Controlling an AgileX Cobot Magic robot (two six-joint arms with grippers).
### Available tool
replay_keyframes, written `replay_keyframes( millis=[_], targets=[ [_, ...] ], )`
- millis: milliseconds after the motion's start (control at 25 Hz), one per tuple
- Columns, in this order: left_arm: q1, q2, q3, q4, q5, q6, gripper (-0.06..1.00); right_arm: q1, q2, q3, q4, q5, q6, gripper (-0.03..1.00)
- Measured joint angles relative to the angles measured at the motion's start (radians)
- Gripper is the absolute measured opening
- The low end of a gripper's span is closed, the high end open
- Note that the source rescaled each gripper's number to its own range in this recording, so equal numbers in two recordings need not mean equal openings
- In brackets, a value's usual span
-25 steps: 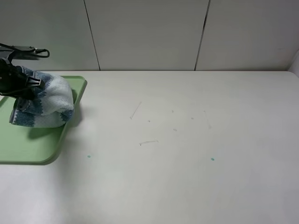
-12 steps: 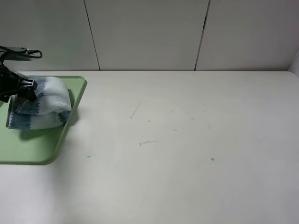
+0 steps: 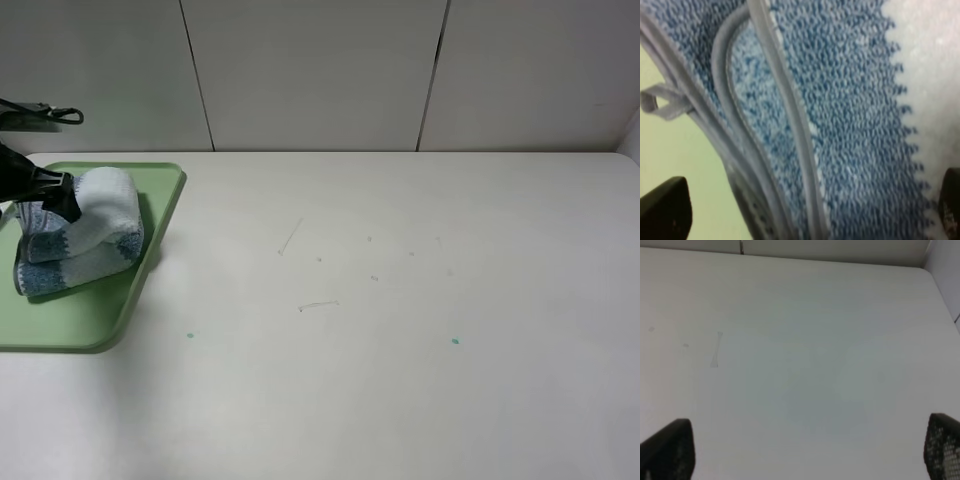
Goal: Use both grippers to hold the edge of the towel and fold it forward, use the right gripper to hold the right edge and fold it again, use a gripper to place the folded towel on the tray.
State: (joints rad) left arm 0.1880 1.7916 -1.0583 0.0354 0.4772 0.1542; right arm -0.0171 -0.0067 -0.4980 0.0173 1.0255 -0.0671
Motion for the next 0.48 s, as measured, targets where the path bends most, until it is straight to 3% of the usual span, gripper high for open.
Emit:
replay_keyframes(
  millis=[200,480],
  targets=[
    [0.0,-0.11,0.0,-0.002,0.068,0.0,1.0,0.0,0.0,0.0,0.0,0.0,0.0,1.0],
    [0.0,-0.29,0.0,-0.003,0.266,0.0,1.0,0.0,0.0,0.0,0.0,0.0,0.0,1.0]
  ],
)
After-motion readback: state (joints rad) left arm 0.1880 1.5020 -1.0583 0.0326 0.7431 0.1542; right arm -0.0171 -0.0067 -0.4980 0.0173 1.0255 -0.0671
